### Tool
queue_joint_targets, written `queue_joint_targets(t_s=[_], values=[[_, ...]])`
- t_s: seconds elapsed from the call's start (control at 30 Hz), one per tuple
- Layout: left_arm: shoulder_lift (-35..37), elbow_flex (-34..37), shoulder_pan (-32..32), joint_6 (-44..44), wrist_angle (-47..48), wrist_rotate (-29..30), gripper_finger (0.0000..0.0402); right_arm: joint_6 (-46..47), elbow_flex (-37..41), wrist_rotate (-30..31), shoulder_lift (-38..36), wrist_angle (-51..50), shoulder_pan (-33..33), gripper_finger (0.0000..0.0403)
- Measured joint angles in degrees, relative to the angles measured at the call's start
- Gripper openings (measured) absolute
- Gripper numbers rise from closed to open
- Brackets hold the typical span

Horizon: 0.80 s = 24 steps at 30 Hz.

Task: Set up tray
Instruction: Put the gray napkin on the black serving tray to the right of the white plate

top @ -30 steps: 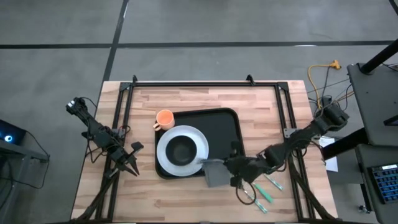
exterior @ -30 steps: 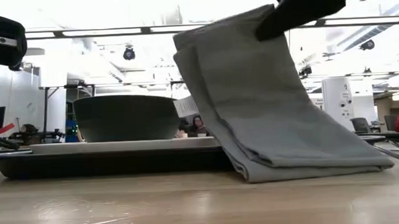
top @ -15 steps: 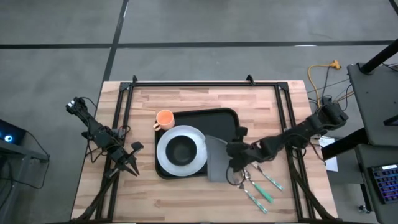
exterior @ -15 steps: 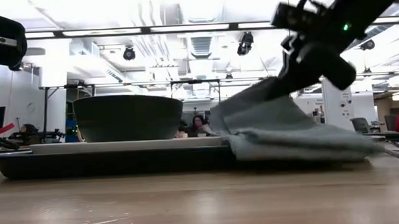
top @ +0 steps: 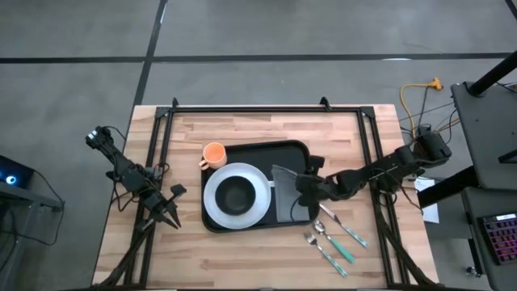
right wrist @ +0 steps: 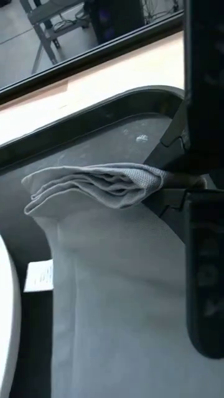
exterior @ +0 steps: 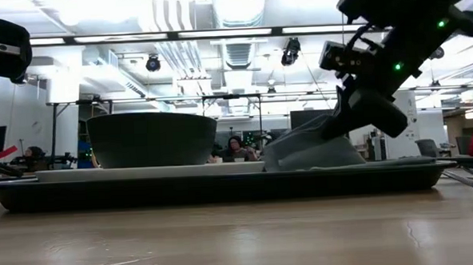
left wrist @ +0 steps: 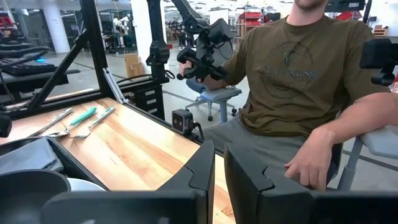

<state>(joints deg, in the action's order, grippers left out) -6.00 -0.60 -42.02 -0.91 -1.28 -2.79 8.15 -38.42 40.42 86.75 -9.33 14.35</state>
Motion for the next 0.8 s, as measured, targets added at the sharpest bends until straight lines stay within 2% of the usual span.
queue_joint_targets(t_s=[0.5, 0.8], values=[[0.0, 0.0, 0.0, 0.0, 0.0, 0.0, 0.0018, -2.7, 2.1, -0.1, 0.0, 2.2, -6.1, 0.0009], [0.0, 0.0, 0.0, 0.0, 0.0, 0.0, 0.0018, -6.8, 2.1, -0.9, 0.0, 5.2, -6.8, 0.0009]])
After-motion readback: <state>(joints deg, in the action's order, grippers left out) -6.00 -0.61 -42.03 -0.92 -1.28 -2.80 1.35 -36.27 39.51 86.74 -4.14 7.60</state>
